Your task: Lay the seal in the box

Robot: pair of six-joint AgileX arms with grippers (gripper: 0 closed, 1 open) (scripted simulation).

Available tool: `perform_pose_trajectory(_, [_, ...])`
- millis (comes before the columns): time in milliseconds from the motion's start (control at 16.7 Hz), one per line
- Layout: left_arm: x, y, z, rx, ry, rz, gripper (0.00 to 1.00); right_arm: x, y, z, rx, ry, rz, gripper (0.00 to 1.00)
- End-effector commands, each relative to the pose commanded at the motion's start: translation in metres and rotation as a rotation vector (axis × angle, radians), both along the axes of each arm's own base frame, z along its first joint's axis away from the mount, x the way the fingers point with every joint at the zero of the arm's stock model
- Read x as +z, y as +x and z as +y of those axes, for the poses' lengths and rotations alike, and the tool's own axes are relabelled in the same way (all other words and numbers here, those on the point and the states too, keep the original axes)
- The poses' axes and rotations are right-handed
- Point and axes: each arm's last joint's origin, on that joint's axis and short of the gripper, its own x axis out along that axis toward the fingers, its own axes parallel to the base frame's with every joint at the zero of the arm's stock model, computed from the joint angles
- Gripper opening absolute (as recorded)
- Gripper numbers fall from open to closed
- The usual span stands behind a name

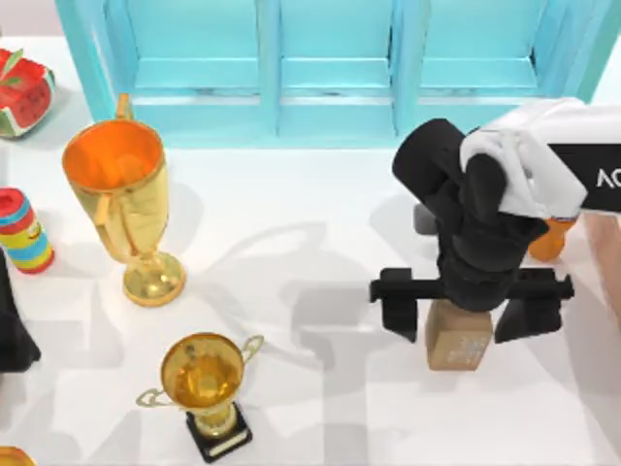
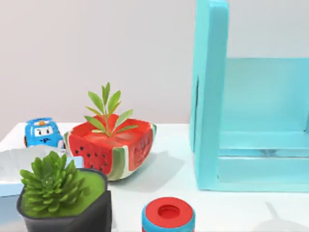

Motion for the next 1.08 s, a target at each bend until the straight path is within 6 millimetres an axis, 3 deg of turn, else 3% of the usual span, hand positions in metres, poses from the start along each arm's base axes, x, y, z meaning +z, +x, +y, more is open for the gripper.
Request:
perform_pose_trajectory(540, [0.0000, 0.0000, 0.0000, 0.000, 0.000, 0.000, 1.00, 0.0000, 0.0000, 0.0000, 0.000, 0.000, 0.000, 0.02])
perform_pose_trajectory(1080, [0.0000, 0.0000, 0.0000, 0.000, 0.000, 0.000, 1.00, 0.0007, 0.0005, -0.0007, -0.003, 0.001, -0.002, 0.00])
